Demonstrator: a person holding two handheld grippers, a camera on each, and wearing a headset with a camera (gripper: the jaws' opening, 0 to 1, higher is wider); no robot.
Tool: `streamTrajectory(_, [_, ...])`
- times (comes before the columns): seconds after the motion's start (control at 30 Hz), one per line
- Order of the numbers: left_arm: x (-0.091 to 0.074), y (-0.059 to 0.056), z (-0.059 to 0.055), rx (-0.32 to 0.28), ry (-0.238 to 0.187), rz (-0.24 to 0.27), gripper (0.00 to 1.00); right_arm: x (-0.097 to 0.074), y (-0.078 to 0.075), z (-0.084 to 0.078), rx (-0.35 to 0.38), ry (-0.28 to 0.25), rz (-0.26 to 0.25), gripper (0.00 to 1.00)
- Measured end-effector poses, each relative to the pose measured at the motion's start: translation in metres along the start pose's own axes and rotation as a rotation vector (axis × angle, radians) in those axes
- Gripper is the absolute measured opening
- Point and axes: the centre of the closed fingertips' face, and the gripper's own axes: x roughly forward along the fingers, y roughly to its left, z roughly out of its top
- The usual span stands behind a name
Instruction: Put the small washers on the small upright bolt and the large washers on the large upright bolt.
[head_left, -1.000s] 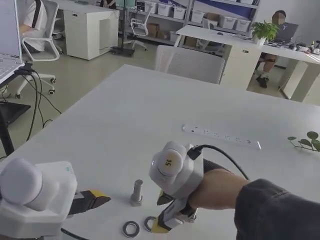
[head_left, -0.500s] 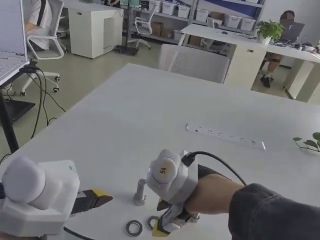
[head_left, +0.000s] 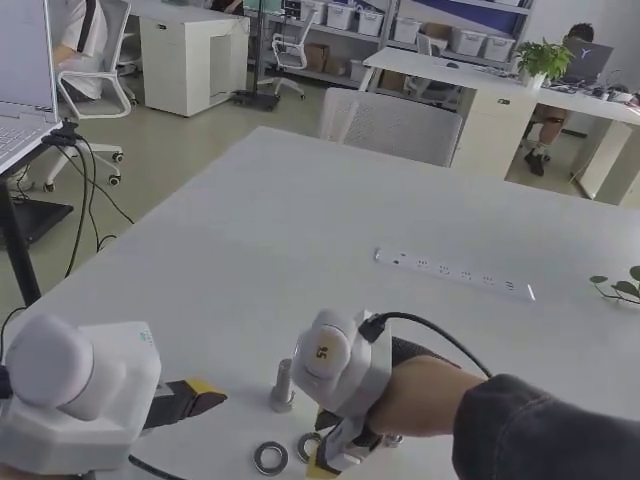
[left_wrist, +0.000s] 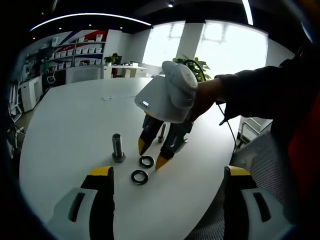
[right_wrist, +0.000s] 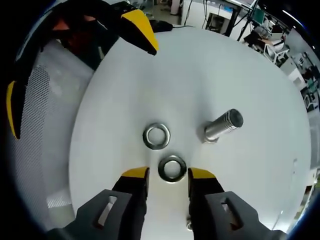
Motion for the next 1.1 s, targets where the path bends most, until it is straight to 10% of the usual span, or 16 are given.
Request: streamTrajectory(1.1, [-0.0004, 0.0028, 0.0, -0.004, -0.003, 0.01, 0.92, -0.0003, -0.0034, 0.0002, 0.067, -0.034, 0.004, 0.24])
